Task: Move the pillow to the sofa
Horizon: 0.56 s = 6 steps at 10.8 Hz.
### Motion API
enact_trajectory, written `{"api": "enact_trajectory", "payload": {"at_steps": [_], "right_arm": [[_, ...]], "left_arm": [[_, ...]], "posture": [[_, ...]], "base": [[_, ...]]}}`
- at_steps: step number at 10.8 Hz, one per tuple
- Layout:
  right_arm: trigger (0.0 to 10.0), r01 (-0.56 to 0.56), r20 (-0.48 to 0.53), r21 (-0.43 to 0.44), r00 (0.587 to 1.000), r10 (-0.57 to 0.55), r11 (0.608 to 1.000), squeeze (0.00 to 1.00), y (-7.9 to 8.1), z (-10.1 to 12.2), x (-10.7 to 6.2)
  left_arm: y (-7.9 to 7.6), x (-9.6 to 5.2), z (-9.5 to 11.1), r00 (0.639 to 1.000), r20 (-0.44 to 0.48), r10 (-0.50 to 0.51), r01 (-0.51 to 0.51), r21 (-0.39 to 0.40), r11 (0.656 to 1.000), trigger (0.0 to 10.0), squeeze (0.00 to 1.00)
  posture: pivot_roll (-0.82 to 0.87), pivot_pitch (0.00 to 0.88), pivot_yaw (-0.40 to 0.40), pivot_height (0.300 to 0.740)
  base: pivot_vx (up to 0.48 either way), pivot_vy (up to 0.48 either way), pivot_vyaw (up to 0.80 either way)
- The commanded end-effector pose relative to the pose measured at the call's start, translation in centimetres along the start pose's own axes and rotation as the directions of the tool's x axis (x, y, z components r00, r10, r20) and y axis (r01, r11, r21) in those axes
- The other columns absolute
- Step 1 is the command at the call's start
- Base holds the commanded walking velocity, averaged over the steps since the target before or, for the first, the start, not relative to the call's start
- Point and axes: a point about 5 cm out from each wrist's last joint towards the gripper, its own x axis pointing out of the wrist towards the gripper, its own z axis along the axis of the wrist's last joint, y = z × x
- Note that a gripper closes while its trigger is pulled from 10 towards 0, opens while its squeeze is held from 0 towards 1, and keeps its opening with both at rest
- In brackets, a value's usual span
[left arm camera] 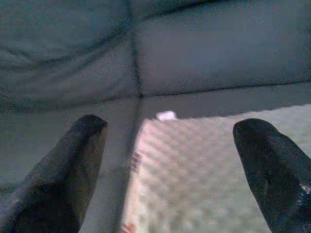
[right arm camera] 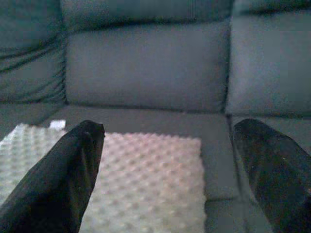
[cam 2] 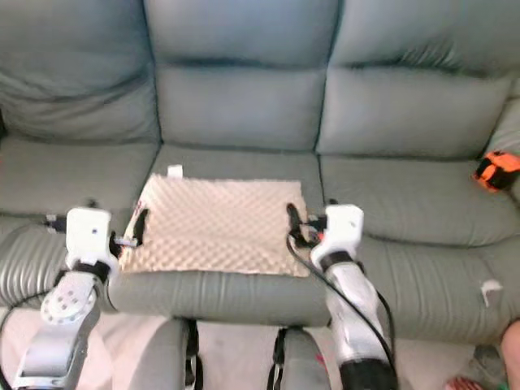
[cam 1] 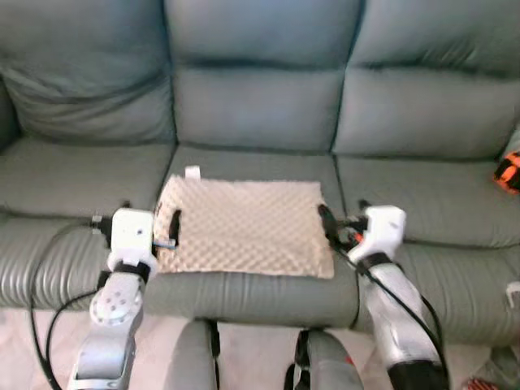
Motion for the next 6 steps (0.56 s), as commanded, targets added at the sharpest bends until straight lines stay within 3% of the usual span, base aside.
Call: {"api": "enact_trajectory", "payload": {"at_steps": [1, 2, 3, 4, 6], "right_arm": [[10.0, -0.003, 0.022, -0.012, 1.0, 0.003, 1.0, 0.0, 0.0, 0.8, 0.1], [10.0, 0.019, 0.052, -0.015, 0.998, -0.019, 1.0, 0.0, -0.3, 1.7, 0.2], [10.0, 0.03, 0.055, -0.012, 0.998, -0.029, 0.999, 0.0, -0.3, 1.8, 0.3], [10.0, 0.05, 0.06, 0.005, 0.997, -0.05, 0.999, 0.0, -0.4, 1.9, 0.3], [10.0, 0.039, 0.055, 0.014, 0.998, -0.039, 0.999, 0.0, 0.2, 1.8, 0.9]], "left_arm": [[0.4, 0.2, 0.0, 1.0, 0.011, 0.002, -0.002, -0.016, 1.0, 10.0, 0.0], [-1.0, 0.8, 0.2, 0.994, 0.024, -0.109, 0.111, -0.104, 0.988, 10.0, 0.0], [-1.6, 0.9, 0.2, 0.988, 0.03, -0.15, 0.153, -0.105, 0.983, 10.0, 0.0], [-1.9, 1.3, -0.1, 0.987, 0.017, -0.16, 0.161, -0.042, 0.986, 10.0, 0.0], [-2.3, 2.5, -0.3, 0.989, 0.008, -0.145, 0.146, -0.071, 0.987, 10.0, 0.0]], "posture": [[0.02, 0.0, 0.004, 0.686], [0.02, 0.0, 0.013, 0.706], [0.02, 0.0, 0.018, 0.721], [0.02, 0.0, 0.031, 0.74], [0.01, 0.0, 0.034, 0.74]], "base": [[0.0, 0.0, 0.0], [0.0, 0.0, 0.0], [0.0, 0.0, 0.0], [0.0, 0.0, 0.0], [0.0, 0.0, 0.0]]}}
